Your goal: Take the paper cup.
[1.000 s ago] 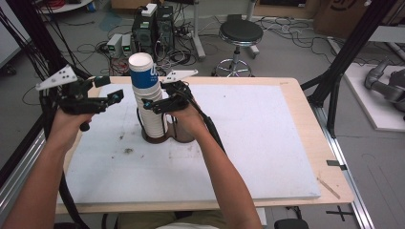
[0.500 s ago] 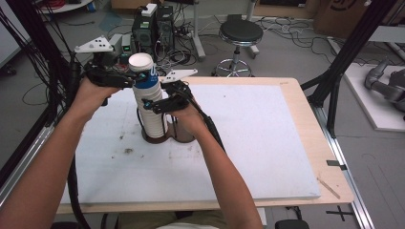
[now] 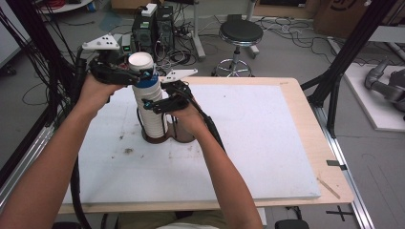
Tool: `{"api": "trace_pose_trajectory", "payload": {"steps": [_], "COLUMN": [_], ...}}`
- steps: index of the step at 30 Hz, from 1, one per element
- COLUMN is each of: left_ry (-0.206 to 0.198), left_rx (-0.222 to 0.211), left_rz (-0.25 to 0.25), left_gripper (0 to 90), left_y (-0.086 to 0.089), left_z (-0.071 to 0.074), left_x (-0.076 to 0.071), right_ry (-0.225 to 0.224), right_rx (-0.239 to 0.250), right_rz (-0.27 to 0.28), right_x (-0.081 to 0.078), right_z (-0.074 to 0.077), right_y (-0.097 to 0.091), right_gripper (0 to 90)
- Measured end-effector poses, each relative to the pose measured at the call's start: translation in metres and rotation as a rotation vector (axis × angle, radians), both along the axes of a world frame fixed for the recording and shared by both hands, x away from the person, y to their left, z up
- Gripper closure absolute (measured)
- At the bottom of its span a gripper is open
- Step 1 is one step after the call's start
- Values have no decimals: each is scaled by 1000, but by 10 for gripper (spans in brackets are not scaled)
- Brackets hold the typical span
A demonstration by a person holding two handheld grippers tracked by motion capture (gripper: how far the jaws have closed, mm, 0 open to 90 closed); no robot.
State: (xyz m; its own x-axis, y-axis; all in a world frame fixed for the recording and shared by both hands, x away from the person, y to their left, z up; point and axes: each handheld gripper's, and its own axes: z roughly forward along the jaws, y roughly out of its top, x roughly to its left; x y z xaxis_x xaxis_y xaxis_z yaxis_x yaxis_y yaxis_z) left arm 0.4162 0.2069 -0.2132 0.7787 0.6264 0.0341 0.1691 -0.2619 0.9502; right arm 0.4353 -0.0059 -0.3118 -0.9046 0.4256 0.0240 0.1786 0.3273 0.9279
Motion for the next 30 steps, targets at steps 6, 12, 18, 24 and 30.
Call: {"api": "trace_pose_trajectory", "payload": {"steps": [6,12,18,24,30], "left_ry": [-42,-78,-102,-95,-90], "left_rx": [-21,-37,-98,-138,-147], "left_rz": [-2,7,4,-4,-5], "left_gripper": [288,288,288,288,287], "left_y": [0,-2,6,24,43], "left_z": [24,48,72,80,79], "left_x": [-5,-12,-22,-33,-48], "right_ry": [9,8,4,-16,-21], "right_rx": [-1,-1,-4,-3,-37], "right_rz": [0,-2,-9,-15,-38], "right_x": [0,0,-1,-3,-10], "right_z": [0,0,0,5,12], "right_y": [0,0,0,-11,-38], "right_gripper": [155,153,146,144,143]}}
